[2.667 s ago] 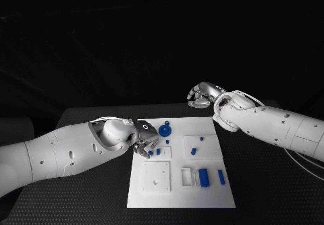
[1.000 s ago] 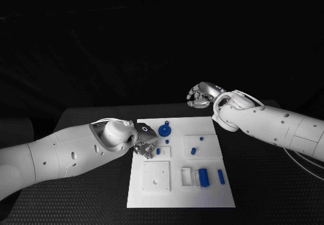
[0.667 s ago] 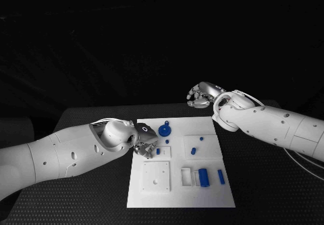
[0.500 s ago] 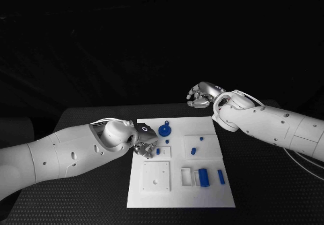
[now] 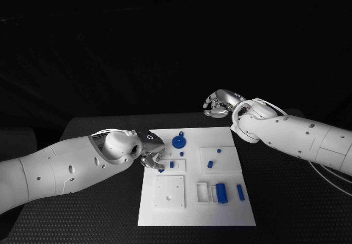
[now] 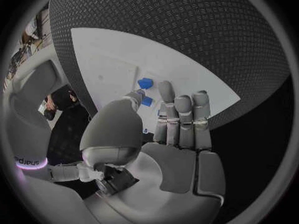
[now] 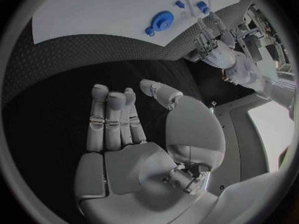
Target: Assemble the parts on the task board
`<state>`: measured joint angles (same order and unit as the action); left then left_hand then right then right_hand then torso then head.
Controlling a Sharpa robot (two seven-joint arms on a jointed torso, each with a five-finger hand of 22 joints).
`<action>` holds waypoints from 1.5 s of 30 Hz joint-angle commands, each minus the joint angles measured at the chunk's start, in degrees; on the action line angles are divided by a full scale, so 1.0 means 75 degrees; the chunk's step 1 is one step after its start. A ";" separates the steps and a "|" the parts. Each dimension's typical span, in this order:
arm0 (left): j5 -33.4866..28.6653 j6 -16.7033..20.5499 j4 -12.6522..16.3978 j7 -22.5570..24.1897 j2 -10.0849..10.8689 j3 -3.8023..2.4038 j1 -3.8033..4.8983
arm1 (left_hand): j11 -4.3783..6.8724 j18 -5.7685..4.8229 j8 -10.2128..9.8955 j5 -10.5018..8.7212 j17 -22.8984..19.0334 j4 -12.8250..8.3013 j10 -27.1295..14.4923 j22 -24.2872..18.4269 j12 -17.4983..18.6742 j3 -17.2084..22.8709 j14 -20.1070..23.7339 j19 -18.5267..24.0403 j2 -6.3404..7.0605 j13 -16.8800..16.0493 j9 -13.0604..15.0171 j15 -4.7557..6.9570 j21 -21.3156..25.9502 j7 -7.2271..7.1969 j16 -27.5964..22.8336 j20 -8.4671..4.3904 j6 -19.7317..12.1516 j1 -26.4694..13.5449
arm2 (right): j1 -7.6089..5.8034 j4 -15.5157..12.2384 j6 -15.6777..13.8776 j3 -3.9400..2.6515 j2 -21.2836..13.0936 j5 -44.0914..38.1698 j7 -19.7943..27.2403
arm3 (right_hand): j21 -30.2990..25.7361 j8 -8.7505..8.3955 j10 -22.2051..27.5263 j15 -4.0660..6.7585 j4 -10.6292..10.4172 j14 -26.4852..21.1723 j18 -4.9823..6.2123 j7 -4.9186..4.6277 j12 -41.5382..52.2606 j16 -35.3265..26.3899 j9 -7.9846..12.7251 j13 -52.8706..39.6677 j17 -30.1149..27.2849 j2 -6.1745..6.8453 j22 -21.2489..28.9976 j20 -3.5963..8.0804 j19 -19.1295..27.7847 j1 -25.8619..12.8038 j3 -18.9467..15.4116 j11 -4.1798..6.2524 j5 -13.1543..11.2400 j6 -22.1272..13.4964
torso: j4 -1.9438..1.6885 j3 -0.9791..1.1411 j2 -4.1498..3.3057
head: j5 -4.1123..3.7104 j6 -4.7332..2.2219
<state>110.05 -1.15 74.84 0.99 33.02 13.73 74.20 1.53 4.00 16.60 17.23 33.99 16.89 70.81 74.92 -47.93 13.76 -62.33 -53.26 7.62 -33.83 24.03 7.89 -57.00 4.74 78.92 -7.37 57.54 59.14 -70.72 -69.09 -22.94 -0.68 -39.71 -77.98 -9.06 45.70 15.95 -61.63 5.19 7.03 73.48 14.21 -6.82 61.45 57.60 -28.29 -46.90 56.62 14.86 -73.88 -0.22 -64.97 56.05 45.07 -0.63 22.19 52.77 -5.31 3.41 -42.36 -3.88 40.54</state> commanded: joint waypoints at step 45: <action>-0.4991 -0.1571 -0.0499 -0.2243 0.0125 -0.0021 0.0010 | 0.0021 0.0139 0.0243 -0.1923 0.0165 -0.0028 -0.0212 0.0159 -0.0013 0.0689 0.0168 0.0173 0.0434 -0.0206 0.0573 -0.0014 -0.0115 0.0000 0.0049 -0.0763 -0.0214 -0.1285 | 0.0002 0.0002 0.0097 -0.0003 -0.0015 -0.0069 0.0017 | -0.0036 -0.0047 0.0019 0.0017 0.0012 0.0059 0.0105 -0.0075 0.0053 -0.0046 -0.0009 0.0027 0.0019 -0.0039 -0.0019 0.0009 -0.0057 -0.0030 -0.0020 -0.0033 0.0027 -0.0010 | 0.0003 0.0002 -0.0001 | 0.0012 -0.0001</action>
<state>78.80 -12.90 71.29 -15.46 33.99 13.62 74.25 1.74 4.01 18.28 3.04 35.15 16.67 69.59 74.94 -47.93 19.07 -61.33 -52.21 10.89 -35.35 28.28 7.83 -57.69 4.72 78.92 -7.18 56.33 49.25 -70.72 -69.04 -22.75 -0.68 -39.79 -78.01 -9.14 45.70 15.95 -61.63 5.19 7.03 73.48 14.21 -6.84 61.67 57.60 -28.28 -46.75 56.71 14.86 -73.97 -0.22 -64.97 56.05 45.07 -0.63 22.19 52.74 -5.30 3.42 -42.37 -3.80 40.52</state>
